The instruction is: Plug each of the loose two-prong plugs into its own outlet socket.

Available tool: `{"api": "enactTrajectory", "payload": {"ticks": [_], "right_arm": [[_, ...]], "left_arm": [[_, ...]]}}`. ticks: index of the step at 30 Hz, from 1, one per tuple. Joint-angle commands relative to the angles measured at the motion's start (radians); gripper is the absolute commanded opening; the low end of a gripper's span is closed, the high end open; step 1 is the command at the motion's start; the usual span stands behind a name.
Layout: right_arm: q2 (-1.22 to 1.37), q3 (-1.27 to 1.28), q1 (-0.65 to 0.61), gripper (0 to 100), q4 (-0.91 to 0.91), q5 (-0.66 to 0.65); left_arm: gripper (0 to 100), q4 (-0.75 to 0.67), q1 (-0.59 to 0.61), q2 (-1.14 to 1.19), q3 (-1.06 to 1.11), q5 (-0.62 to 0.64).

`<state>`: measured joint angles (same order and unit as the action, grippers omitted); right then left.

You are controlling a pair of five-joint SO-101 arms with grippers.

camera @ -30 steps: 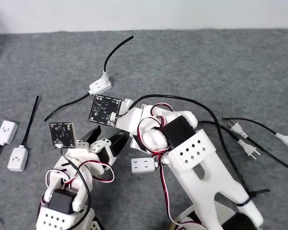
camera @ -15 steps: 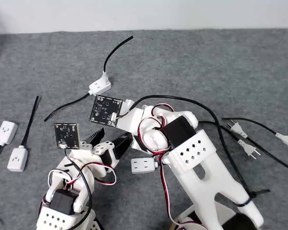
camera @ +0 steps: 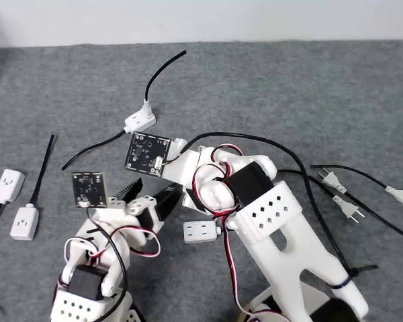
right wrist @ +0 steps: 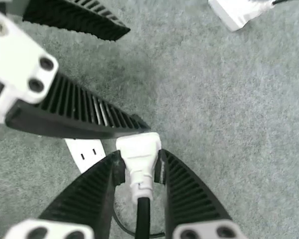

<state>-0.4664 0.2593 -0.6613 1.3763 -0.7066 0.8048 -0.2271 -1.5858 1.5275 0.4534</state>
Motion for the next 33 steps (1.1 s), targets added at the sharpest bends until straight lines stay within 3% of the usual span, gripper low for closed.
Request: {"api": "enactTrajectory", "payload": {"ticks": [1,10,14,18,21,25,33], "right_arm": [[-0.022,-0.074,0.022,0.9,-0.013,-0.018],[-0.021,-0.138,0.018,0.9,0.099,-0.029],[0.010,-0.203,-0.048,0.9,0.168,-0.031],[0.191,-0.290,-0.116,0.9,0.260,-0.031],[0.363,-0.370,-0.117,0.9,0.334,-0.041],[0.530,-0.459,-0.087,0.9,0.414,-0.123],[0.639,-0.465,-0.053,0.9,0.409,-0.181]], "left_arm": [[33,0.048,0.118,0.003,-0.084,-0.003],[33,0.172,0.302,0.003,-0.084,-0.017],[33,0.107,0.454,0.003,0.008,-0.144],[32,0.000,0.562,0.003,0.165,-0.304],[32,0.014,0.652,0.003,0.153,-0.384],[32,0.032,0.740,0.003,0.148,-0.407],[32,0.032,0.833,0.003,0.147,-0.448]]}}
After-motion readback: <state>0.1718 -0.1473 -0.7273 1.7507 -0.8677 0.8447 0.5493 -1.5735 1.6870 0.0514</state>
